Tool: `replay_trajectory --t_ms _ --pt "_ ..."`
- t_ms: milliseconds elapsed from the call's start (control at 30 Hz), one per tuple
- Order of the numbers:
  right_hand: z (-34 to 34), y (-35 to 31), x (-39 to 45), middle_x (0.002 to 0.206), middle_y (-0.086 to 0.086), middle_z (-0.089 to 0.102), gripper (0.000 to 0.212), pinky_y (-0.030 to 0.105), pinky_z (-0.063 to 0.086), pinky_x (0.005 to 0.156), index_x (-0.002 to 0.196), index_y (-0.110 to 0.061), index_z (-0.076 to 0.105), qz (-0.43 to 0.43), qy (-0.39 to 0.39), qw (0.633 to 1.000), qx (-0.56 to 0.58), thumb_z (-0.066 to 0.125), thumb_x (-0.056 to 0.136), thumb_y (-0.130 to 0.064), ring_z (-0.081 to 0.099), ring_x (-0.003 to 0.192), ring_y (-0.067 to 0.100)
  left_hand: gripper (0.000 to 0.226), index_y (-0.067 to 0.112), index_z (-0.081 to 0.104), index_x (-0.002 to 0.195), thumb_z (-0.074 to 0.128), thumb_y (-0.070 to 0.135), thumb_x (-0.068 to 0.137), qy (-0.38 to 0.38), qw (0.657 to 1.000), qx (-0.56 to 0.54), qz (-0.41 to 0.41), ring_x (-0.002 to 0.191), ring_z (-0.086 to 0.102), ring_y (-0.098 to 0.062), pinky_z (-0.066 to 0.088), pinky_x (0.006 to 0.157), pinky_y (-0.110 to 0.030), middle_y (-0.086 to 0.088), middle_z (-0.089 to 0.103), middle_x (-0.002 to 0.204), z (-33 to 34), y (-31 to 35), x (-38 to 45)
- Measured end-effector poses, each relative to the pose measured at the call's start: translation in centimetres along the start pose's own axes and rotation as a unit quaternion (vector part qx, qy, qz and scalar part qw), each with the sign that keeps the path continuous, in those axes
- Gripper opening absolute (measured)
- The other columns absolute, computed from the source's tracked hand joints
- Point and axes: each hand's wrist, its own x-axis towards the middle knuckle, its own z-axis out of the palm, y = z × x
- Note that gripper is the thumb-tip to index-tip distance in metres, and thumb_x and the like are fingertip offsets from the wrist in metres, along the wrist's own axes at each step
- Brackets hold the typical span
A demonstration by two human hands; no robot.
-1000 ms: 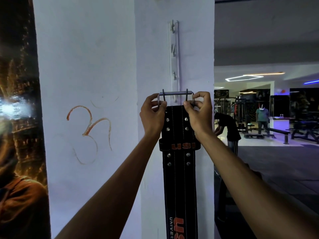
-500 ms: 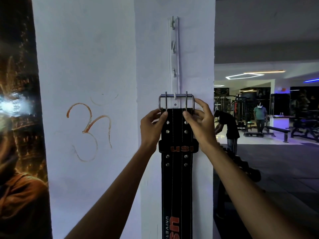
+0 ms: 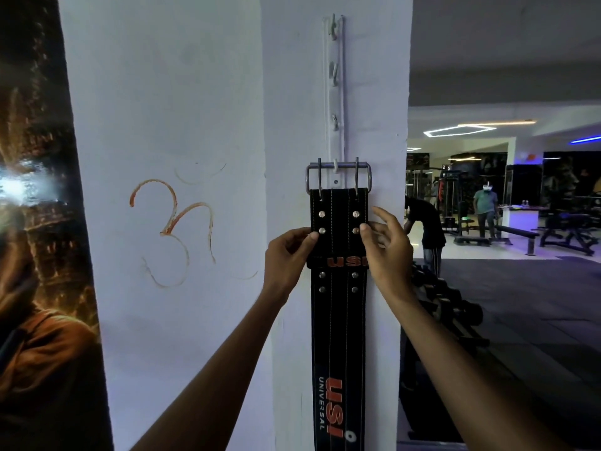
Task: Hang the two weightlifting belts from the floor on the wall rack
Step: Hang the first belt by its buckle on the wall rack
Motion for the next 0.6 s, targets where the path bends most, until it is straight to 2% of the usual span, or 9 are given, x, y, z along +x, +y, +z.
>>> replay_trajectory --t_ms 67,100,167,200,333,433,533,600 --pt "-0.4 0.2 -2.1 0.120 0.000 0.068 0.038 0.036 0.056 0.094 0.135 -0.021 0.053 -0.037 0.026 0.996 -0.074 0.056 0.098 -0.027 0.065 0.107 0.006 0.029 0.017 0.074 0.113 0.064 0.038 0.096 0.025 0.999 0.031 0.010 0.096 0.075 -0.013 0.060 0.092 -0.043 0.001 0.079 0.100 -0.4 -0.7 -1.1" --pt "-0.6 0.3 -3.3 0.128 0.001 0.064 0.039 0.035 0.054 0.096 0.136 -0.020 0.052 -0.061 0.032 0.991 -0.113 0.054 0.098 -0.026 0.062 0.114 0.013 0.030 0.019 0.073 0.114 0.062 0.041 0.096 0.041 0.998 0.047 0.014 0.097 0.073 -0.006 0.059 0.092 -0.039 0.005 0.078 0.102 -0.5 -0.9 -1.7" --pt "-1.1 0.7 -5.9 0.137 0.004 0.058 0.041 0.027 0.044 0.103 0.138 -0.014 0.050 -0.106 0.033 0.978 -0.178 0.053 0.098 -0.022 0.055 0.126 0.018 0.033 0.021 0.069 0.121 0.059 0.043 0.098 0.065 0.993 0.093 0.030 0.098 0.067 0.008 0.054 0.089 -0.026 0.011 0.074 0.108 -0.9 -1.2 -3.5" --pt "-1.4 1.0 -7.2 0.140 0.006 0.055 0.043 0.024 0.039 0.106 0.140 -0.012 0.048 -0.121 0.028 0.971 -0.203 0.052 0.098 -0.021 0.051 0.130 0.019 0.036 0.022 0.066 0.125 0.058 0.044 0.098 0.068 0.989 0.123 0.040 0.100 0.065 0.008 0.053 0.088 -0.024 0.010 0.072 0.113 -1.1 -1.3 -4.6" --pt "-3.4 2.6 -13.5 0.145 0.012 0.049 0.047 0.028 0.035 0.114 0.141 -0.006 0.047 -0.139 -0.014 0.955 -0.261 0.050 0.097 -0.020 0.044 0.137 0.023 0.043 0.021 0.056 0.137 0.055 0.043 0.099 0.044 0.957 0.274 0.083 0.123 0.062 -0.017 0.053 0.102 -0.036 0.002 0.065 0.137 -2.1 -2.9 -10.5" --pt "-5.3 3.5 -19.5 0.144 0.014 0.050 0.047 0.035 0.039 0.113 0.140 -0.004 0.048 -0.129 -0.068 0.947 -0.288 0.054 0.095 -0.016 0.046 0.135 0.025 0.046 0.016 0.053 0.140 0.056 0.038 0.100 0.009 0.930 0.358 0.082 0.131 0.057 -0.022 0.047 0.103 -0.035 -0.004 0.061 0.141 -3.3 -4.8 -16.6" --pt "-7.2 4.6 -27.4 0.142 0.016 0.052 0.047 0.039 0.041 0.111 0.140 -0.004 0.049 -0.100 -0.129 0.939 -0.302 0.056 0.095 -0.015 0.048 0.133 0.027 0.046 0.011 0.054 0.139 0.056 0.036 0.100 -0.009 0.911 0.410 0.046 0.131 0.056 -0.026 0.049 0.102 -0.038 -0.009 0.061 0.140 -5.2 -7.7 -24.1" --pt "-8.4 5.4 -33.7 0.142 0.015 0.053 0.046 0.039 0.041 0.111 0.140 -0.004 0.049 -0.070 -0.180 0.935 -0.298 0.056 0.096 -0.015 0.048 0.134 0.027 0.045 0.010 0.055 0.138 0.056 0.034 0.100 -0.018 0.903 0.428 -0.009 0.130 0.056 -0.028 0.049 0.102 -0.039 -0.011 0.062 0.139 -6.6 -9.6 -30.1"
